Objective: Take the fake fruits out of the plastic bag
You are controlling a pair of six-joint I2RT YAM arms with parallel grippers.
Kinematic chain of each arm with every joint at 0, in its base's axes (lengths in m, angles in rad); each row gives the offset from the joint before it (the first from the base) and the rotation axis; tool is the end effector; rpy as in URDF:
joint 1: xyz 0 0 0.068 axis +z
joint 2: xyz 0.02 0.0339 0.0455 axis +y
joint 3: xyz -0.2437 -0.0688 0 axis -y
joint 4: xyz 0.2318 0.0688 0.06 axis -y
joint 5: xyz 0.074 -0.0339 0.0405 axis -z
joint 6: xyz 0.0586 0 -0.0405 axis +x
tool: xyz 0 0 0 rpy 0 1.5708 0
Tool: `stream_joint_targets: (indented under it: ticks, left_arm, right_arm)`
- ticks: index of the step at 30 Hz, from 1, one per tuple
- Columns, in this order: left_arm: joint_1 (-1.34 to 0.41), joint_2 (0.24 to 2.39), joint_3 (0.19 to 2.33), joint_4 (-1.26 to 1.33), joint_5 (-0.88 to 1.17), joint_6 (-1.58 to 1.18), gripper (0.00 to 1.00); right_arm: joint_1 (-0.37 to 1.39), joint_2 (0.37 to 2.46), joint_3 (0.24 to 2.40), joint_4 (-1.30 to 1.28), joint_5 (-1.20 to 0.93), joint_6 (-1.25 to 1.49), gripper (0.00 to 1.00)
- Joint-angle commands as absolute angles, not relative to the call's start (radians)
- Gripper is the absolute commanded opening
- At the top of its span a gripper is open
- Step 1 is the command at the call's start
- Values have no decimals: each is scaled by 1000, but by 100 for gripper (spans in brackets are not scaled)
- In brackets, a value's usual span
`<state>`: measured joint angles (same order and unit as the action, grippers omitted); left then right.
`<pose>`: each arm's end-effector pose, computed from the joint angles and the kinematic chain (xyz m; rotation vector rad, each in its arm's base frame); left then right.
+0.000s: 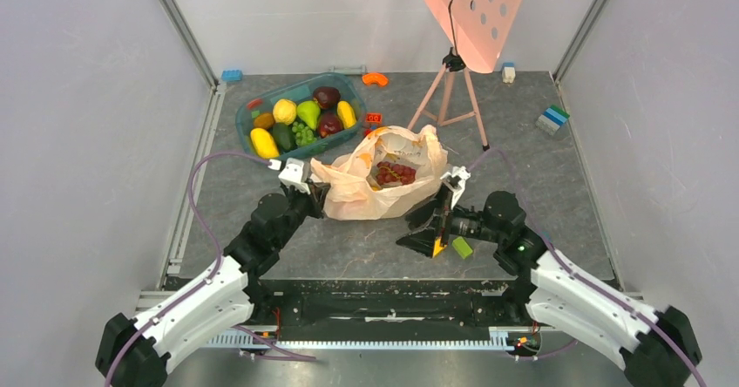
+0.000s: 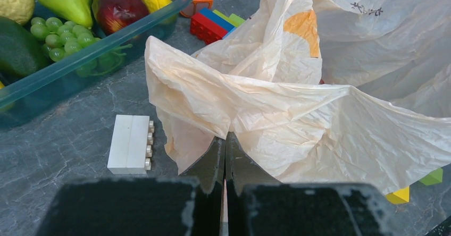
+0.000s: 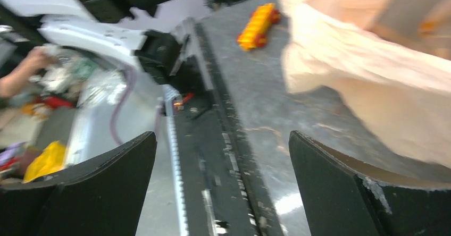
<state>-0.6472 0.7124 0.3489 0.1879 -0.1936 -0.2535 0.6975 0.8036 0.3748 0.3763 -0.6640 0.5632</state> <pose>0.1688 -0.1134 0.2235 0.2041 1.7567 -0.4890 0.1351 0.1604 0.2408 -0.6871 1.7038 1.4628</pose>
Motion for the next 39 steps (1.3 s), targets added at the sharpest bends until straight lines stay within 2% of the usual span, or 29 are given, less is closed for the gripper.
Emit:
stream_joint_targets:
  ticks: [1, 6, 10, 15, 17, 20, 23, 26, 29, 39]
  left_arm:
    - [-649, 667, 388, 195, -214, -296, 2]
    - [-649, 637, 396, 166, -183, -301, 2]
    - [-649, 650, 415, 144, -159, -302, 2]
    - [-649, 673, 431, 129, -144, -308, 2]
    - [-649, 677, 434, 129, -128, -311, 2]
    - [-650, 665, 439, 114, -105, -316, 2]
    - [-650, 626, 455, 59, -77, -314, 2]
    - [-651, 566, 482, -48, -7, -299, 2]
    - [-650, 485, 478, -100, 75, -328, 2]
    - [-650, 144, 292, -183, 10, -466, 2]
  right_arm:
    - [698, 649, 475, -52, -343, 284, 98]
    - [699, 595, 644, -204, -299, 234, 98]
    - [701, 710, 851, -295, -329, 227, 98]
    - [728, 862, 1009, -281, -325, 231, 96]
    - [742, 933, 1074, -278, -322, 228, 90]
    - [749, 1054, 1154, -292, -311, 194, 75]
    - [748, 1157, 1202, -342, -161, 135, 60]
    - [745, 1196, 1167, -357, 56, 74, 55]
    - [730, 1180, 1063, -341, 170, 52, 54]
    - [696, 977, 491, -94, 166, 106, 55]
